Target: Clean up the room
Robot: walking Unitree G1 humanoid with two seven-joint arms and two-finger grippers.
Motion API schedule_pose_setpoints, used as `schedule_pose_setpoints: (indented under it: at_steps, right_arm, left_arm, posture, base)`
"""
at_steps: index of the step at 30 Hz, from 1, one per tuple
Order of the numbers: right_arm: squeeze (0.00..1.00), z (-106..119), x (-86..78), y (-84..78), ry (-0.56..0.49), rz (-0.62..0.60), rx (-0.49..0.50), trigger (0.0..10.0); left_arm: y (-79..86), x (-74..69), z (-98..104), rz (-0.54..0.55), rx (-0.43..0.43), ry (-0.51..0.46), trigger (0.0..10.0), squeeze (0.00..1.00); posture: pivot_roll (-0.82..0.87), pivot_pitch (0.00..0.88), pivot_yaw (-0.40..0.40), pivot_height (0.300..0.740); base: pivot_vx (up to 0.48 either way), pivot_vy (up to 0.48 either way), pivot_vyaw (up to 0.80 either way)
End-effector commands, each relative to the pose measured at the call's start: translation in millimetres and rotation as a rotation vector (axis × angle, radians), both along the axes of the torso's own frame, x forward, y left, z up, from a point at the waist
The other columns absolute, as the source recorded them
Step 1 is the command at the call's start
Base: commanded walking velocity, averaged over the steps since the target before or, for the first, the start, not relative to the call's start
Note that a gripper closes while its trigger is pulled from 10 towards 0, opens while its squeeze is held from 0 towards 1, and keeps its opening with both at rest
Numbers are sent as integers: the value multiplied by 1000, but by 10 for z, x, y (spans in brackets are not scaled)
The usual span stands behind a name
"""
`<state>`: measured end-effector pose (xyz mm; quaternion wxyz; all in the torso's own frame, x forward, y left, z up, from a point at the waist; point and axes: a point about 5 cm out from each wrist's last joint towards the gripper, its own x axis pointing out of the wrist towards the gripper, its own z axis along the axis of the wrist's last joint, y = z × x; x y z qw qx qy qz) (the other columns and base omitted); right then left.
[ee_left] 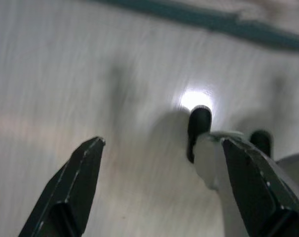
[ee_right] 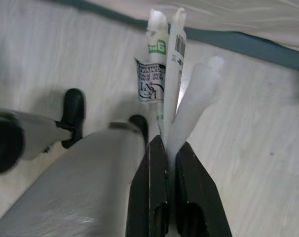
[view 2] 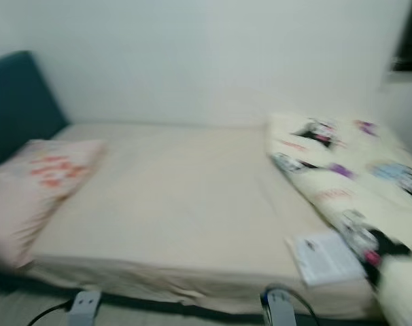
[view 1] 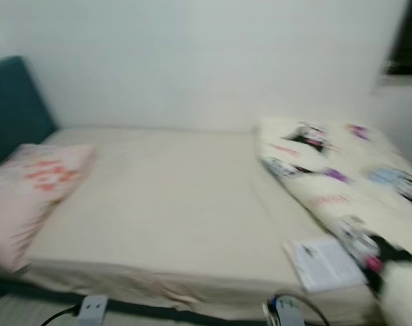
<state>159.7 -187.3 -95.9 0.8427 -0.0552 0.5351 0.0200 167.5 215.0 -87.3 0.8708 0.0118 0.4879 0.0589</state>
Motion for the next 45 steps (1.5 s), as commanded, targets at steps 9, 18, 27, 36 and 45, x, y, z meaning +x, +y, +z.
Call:
schedule_pose_setpoints:
  at_steps: [9, 18, 27, 36, 45]
  right_arm:
    - [0, -19, 25, 324, 7, 52, 2, 10000]
    - [0, 30, 150, 513, -11, 139, -20, 10000]
    - [0, -34, -18, 326, 8, 183, -60, 10000]
    - [0, -28, 0, 319, 7, 204, -75, 10000]
    - [0, -25, 7, 293, 20, 201, -75, 10000]
  left_arm:
    - [-52, -141, -67, -59, 17, 41, 10000, 0]
    - [16, -383, -138, -100, 54, 101, 10000, 0]
    - [17, -429, -151, -128, 68, 112, 10000, 0]
    - [-64, -357, -143, -167, 66, 97, 10000, 0]
    - [-102, -364, -153, -194, 64, 107, 10000, 0]
  posture:
    - [-63, 0, -19, 740]
    - [4, 0, -61, 740]
    - [23, 0, -75, 740]
    - [17, 0, -66, 740]
    - [11, 0, -65, 740]
  base:
    - [0, 0, 800]
    - [0, 0, 800]
    - [0, 0, 800]
    - [0, 0, 800]
    - [0, 0, 800]
